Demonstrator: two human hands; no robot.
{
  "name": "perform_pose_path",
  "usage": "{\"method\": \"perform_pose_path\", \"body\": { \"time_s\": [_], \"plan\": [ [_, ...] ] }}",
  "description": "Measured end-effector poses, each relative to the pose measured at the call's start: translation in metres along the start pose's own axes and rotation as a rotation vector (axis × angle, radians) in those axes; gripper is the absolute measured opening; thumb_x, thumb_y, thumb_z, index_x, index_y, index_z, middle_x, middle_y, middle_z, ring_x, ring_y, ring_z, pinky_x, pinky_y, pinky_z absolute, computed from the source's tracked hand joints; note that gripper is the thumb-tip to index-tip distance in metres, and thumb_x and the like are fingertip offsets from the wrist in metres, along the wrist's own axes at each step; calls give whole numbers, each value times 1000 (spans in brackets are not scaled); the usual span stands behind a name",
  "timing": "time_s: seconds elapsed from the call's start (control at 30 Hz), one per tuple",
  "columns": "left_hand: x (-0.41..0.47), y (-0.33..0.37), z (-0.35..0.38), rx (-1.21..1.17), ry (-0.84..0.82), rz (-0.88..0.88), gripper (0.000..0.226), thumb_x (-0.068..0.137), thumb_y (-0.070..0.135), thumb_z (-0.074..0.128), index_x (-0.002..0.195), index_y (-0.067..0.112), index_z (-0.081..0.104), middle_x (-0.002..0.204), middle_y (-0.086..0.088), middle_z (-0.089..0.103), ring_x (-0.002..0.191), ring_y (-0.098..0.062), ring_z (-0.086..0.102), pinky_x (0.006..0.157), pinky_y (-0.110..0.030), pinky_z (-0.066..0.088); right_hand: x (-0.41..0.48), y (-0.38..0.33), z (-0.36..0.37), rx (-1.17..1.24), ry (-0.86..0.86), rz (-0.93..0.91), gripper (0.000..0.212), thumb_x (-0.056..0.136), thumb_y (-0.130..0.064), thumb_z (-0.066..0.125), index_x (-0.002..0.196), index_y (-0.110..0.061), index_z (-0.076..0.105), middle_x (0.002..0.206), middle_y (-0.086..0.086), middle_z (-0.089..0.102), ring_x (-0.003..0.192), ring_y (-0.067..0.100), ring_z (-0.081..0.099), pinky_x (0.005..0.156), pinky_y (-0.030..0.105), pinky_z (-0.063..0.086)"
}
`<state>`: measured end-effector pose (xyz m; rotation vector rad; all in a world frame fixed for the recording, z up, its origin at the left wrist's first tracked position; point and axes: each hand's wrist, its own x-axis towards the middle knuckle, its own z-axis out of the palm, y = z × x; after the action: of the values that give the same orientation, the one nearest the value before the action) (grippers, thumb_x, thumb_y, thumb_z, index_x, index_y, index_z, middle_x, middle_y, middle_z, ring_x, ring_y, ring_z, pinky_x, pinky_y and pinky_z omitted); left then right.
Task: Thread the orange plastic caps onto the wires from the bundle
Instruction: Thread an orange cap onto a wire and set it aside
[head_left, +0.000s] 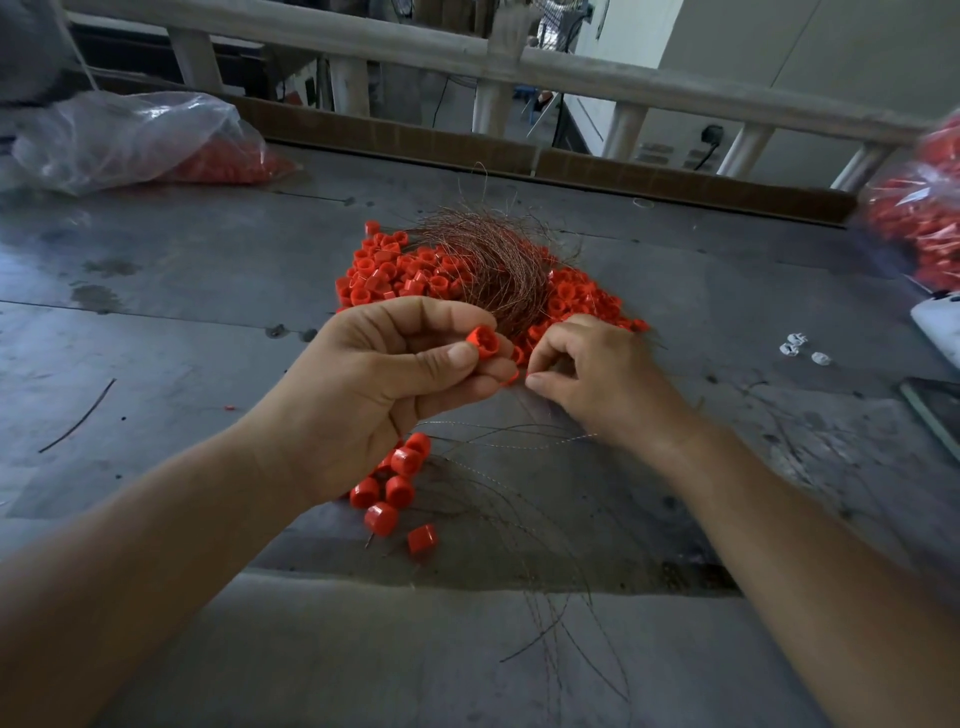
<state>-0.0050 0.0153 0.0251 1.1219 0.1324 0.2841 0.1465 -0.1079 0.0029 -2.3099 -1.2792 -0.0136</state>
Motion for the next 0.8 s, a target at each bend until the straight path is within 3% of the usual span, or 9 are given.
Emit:
{"method": "perform_pose_path", "body": {
  "time_s": [0.1,0.2,0.37,0.7,0.8],
  "plan": [
    [0,0,-1,10,5,0,22,66,-2,55,73,7,73,76,-12,71,70,-17,70,61,-19,55,0,-1,-12,171,122,72,20,82,-14,65,70,-24,53,71,-13,57,66,2,55,64,9,42],
    [0,-1,-1,28,20,-6,20,66,-3,56,74,5,72,75,-12,71,70,-17,70,61,-19,55,-3,-7,-24,460,162,95,20,86,-11,61,75,-26,54,73,-3,65,69,12,65,69,27,52],
    [0,-2,-1,59,43,-8,21,65,-2,57,84,0,65,74,-12,71,69,-17,70,60,-19,55,-11,-24,-27,593,200,-18,19,93,-15,49,81,-25,60,62,-7,59,55,0,58,55,13,46],
    [1,-2,-1,108,17,5,20,64,2,59,72,10,74,74,-9,72,72,-16,70,61,-18,54,-17,-38,-27,837,0,-96,27,90,3,46,93,-20,59,74,-2,59,66,1,58,60,14,46],
    [1,-2,0,114,8,10,20,64,3,59,72,11,75,74,-8,72,72,-16,70,61,-18,54,-18,-37,-27,903,-3,-97,24,89,5,47,89,-17,57,72,0,60,64,3,60,59,15,47]
  ]
}}
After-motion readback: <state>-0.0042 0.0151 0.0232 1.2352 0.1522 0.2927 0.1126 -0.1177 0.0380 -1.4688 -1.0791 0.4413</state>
